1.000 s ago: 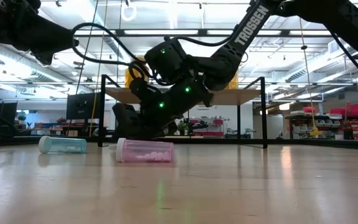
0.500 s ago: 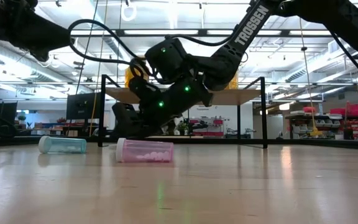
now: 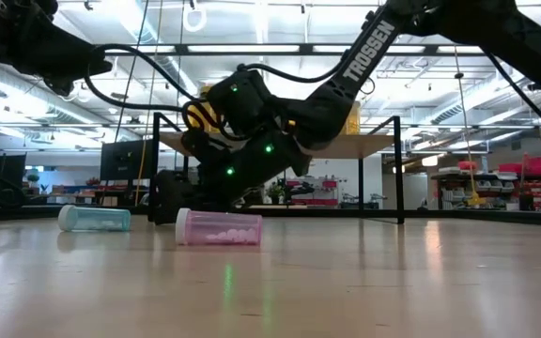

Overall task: Pick and place medicine bottles onto shelf by color
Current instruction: Put the lid into the large orange pill bottle on the shelf

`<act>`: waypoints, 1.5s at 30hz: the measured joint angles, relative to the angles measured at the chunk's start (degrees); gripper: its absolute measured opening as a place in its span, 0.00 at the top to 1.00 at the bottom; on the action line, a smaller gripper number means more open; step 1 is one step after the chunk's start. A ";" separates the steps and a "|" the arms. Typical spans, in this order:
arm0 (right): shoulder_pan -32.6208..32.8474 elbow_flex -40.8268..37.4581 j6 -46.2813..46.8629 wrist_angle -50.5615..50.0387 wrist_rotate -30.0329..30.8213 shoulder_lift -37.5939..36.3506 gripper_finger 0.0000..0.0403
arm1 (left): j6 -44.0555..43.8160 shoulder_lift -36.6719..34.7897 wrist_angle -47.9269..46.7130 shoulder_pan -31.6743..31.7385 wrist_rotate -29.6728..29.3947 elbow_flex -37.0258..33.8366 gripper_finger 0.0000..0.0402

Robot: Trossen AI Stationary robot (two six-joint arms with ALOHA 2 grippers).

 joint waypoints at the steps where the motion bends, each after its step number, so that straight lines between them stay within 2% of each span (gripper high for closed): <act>1: 0.00 0.00 0.02 -0.14 0.00 -0.04 0.21 | 0.00 0.00 0.02 0.00 0.00 0.00 0.65; 8: -0.20 -0.07 1.94 0.57 -2.16 0.22 0.21 | -0.39 0.02 0.04 0.00 0.00 -0.02 0.66; 22: -0.29 -0.20 1.97 3.14 -2.58 0.52 0.21 | -1.32 0.02 0.07 0.01 0.00 -0.02 0.67; 26: -0.86 -0.20 1.97 3.32 -4.78 0.52 0.21 | -1.42 0.02 0.07 0.00 0.02 -0.02 0.67; 34: -1.54 -0.17 2.16 3.11 -5.81 0.56 0.27 | -1.51 0.02 0.09 0.00 0.01 -0.04 0.68; 39: -1.79 0.12 1.93 8.49 -5.96 3.54 0.31 | -1.96 0.03 0.17 0.01 0.02 -0.04 0.68; 45: -1.62 1.10 1.38 7.60 -5.79 5.01 0.32 | -2.71 0.02 -0.03 0.00 0.02 -0.04 0.68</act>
